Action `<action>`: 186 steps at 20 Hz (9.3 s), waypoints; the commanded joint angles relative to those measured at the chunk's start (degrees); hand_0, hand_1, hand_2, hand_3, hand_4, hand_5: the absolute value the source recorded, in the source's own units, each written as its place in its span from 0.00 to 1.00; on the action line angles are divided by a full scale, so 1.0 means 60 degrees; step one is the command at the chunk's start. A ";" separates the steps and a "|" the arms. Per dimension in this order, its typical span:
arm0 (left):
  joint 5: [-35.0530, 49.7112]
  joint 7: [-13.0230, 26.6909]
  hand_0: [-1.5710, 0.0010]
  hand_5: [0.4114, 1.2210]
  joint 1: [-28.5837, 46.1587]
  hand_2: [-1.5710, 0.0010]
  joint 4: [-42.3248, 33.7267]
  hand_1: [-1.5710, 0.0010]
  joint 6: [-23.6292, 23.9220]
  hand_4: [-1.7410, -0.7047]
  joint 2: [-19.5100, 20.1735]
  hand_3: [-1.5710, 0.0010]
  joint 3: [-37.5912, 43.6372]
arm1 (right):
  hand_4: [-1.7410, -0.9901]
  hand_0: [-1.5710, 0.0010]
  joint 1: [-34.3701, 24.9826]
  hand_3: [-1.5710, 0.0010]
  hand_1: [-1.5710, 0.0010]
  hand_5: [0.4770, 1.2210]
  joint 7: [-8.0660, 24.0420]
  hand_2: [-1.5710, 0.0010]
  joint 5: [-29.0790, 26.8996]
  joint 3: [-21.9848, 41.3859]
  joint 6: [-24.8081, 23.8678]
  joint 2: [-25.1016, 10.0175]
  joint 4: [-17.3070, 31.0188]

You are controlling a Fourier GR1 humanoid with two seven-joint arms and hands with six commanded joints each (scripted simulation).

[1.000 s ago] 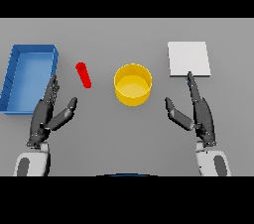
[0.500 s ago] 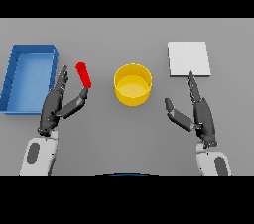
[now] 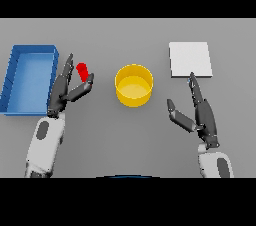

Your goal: Pick up the red beaker and tilt it to pour out 1 green nut into yellow bowl. Pick up the yellow bowl and place it on the metallic measuring scale.

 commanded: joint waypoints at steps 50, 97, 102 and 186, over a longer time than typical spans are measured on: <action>-0.6176 0.0771 0.00 0.97 -0.5306 0.00 0.2323 0.00 -0.1436 0.00 0.2114 0.00 -0.4347 | 0.90 1.00 -0.0013 1.00 1.00 0.29 -0.0246 1.00 0.0705 0.0212 -0.0249 -0.0129 -0.0077; -0.8920 -0.0492 0.00 1.00 -1.2298 0.00 0.7570 0.00 -0.2897 0.01 0.2393 0.18 -0.8596 | 0.99 1.00 -0.0227 1.00 1.00 0.28 -0.0233 1.00 0.0880 0.0359 -0.0371 0.0072 -0.0010; -0.6754 0.0699 0.00 1.00 -1.2406 0.00 0.8697 0.00 -0.2639 0.00 0.3426 0.08 -0.6390 | 0.98 1.00 -0.0294 1.00 1.00 0.26 -0.0314 1.00 0.0726 0.0306 -0.0352 0.0123 0.0175; 0.1716 0.5083 1.00 0.35 -0.1922 1.00 0.0829 1.00 0.2305 0.96 0.6870 1.00 -0.3989 | 0.64 1.00 -0.7900 1.00 1.00 0.35 -0.0801 1.00 0.6258 0.5326 0.4690 -0.2721 0.5496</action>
